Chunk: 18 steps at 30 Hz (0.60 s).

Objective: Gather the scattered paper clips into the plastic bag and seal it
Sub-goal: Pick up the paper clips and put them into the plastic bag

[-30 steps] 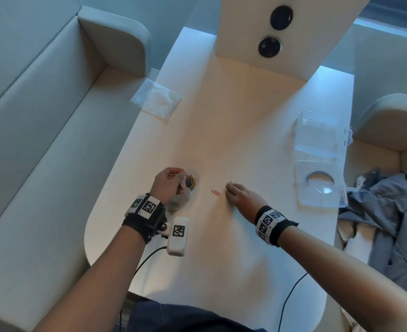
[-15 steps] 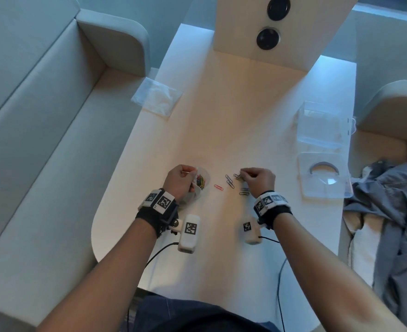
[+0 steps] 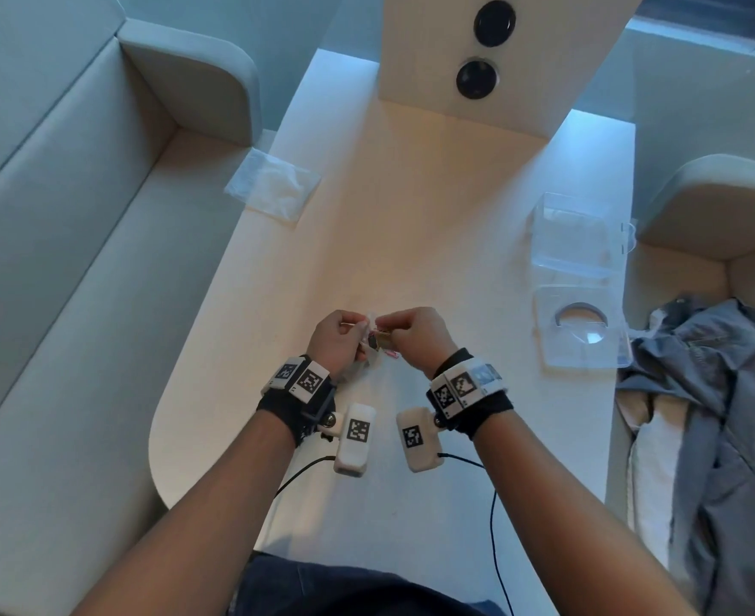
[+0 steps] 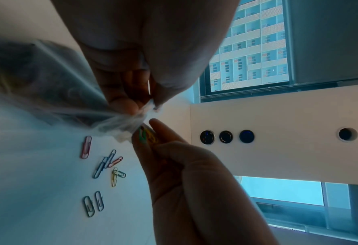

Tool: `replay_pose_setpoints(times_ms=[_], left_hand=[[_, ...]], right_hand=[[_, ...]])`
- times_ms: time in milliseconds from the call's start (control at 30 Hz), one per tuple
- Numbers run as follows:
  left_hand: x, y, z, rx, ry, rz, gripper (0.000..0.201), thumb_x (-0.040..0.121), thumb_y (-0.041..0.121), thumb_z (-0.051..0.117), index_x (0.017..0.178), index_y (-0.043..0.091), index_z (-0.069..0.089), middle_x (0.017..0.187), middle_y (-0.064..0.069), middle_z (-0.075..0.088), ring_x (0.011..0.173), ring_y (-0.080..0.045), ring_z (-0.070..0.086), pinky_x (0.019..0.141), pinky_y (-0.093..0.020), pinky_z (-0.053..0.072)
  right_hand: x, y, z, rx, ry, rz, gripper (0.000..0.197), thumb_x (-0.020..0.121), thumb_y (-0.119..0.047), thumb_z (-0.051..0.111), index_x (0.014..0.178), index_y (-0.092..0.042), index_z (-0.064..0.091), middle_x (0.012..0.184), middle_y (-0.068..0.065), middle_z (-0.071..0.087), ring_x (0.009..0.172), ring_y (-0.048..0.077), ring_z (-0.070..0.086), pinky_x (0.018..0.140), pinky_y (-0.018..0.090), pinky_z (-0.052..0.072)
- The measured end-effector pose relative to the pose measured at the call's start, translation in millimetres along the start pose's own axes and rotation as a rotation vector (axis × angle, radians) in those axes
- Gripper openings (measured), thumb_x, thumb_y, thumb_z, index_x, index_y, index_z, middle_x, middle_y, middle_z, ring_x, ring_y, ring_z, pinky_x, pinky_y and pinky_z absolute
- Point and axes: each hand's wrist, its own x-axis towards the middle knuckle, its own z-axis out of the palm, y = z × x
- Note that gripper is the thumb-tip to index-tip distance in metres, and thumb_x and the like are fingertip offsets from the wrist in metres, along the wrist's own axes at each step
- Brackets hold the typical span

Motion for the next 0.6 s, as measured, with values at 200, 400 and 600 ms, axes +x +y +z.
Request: replay_pose_setpoints(times_ms=[200, 400, 600], left_hand=[[-2, 0, -3, -0.022, -0.021, 0.000, 0.004, 0.094, 0.017, 0.059, 0.091, 0.015, 0.061, 0.075, -0.006, 0.064, 0.057, -0.020, 0.058, 0.074, -0.044, 0.056], [-1, 0, -13, -0.077, -0.010, -0.009, 0.006, 0.094, 0.018, 0.060, 0.087, 0.018, 0.061, 0.081, -0.008, 0.066, 0.062, -0.020, 0.058, 0.081, -0.046, 0.054], [-4, 3, -27, -0.148, 0.015, -0.040, 0.012, 0.096, 0.015, 0.057, 0.103, 0.008, 0.063, 0.073, -0.006, 0.063, 0.054, -0.013, 0.055, 0.058, -0.027, 0.050]], right_hand=[[-9, -8, 12, -0.467, 0.068, -0.326, 0.017, 0.085, -0.009, 0.063, 0.081, -0.012, 0.079, 0.078, 0.006, 0.075, 0.071, 0.019, 0.066, 0.071, 0.026, 0.051], [-11, -13, 9, -0.436, 0.004, -0.392, 0.028, 0.089, 0.000, 0.053, 0.097, -0.011, 0.077, 0.089, 0.007, 0.076, 0.077, 0.017, 0.065, 0.078, 0.025, 0.051], [-10, -23, -15, -0.037, 0.063, -0.458, 0.026, 0.087, 0.000, 0.057, 0.091, -0.014, 0.078, 0.085, 0.002, 0.076, 0.069, 0.013, 0.071, 0.068, 0.025, 0.060]])
